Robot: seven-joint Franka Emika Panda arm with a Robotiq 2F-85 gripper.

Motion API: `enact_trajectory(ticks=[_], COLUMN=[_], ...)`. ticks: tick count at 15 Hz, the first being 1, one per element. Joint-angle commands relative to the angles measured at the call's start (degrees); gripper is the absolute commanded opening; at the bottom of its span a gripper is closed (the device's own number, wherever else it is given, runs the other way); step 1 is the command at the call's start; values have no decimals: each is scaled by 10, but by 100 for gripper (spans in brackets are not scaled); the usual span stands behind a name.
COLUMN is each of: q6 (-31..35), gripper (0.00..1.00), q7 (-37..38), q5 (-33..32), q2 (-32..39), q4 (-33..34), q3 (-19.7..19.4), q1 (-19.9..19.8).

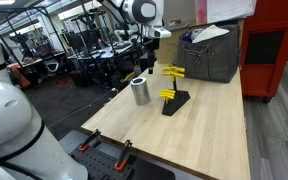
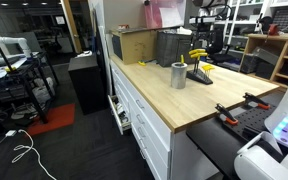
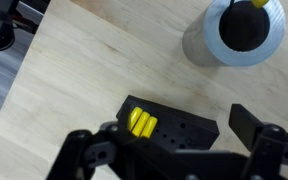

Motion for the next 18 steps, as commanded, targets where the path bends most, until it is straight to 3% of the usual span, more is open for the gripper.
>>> enact_trajectory(ticks=[1,18], q6=[-1,3], gripper=[100,100], q7=[20,84], q5=[32,59], q2=[20,86], q4=[1,4], q3=[-9,-36], q1=[-9,-29])
